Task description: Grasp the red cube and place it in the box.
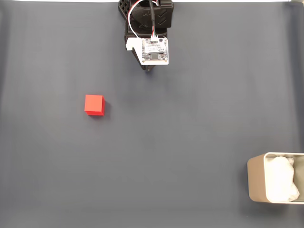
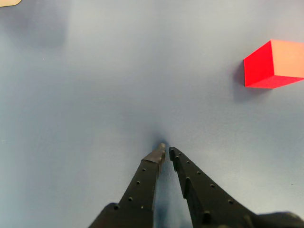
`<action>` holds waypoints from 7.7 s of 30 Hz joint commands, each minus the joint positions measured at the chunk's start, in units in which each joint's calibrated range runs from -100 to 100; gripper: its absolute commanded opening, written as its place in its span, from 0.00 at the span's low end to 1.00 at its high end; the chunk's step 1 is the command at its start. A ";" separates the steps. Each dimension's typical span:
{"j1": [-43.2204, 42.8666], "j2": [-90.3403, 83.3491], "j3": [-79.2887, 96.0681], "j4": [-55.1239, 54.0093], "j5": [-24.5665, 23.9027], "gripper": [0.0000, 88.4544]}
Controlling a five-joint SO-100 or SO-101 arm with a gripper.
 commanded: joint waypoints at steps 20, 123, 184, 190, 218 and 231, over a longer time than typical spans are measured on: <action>1.45 0.09 0.54 1.28 0.29 0.00; 28.01 39.86 -51.19 -9.62 4.44 0.33; 28.51 60.83 -28.75 -52.33 7.47 0.44; 27.87 63.08 -30.02 -53.47 7.23 0.44; 27.59 70.19 -34.31 -55.52 6.69 0.44; 26.10 67.07 -32.58 -53.97 6.25 0.44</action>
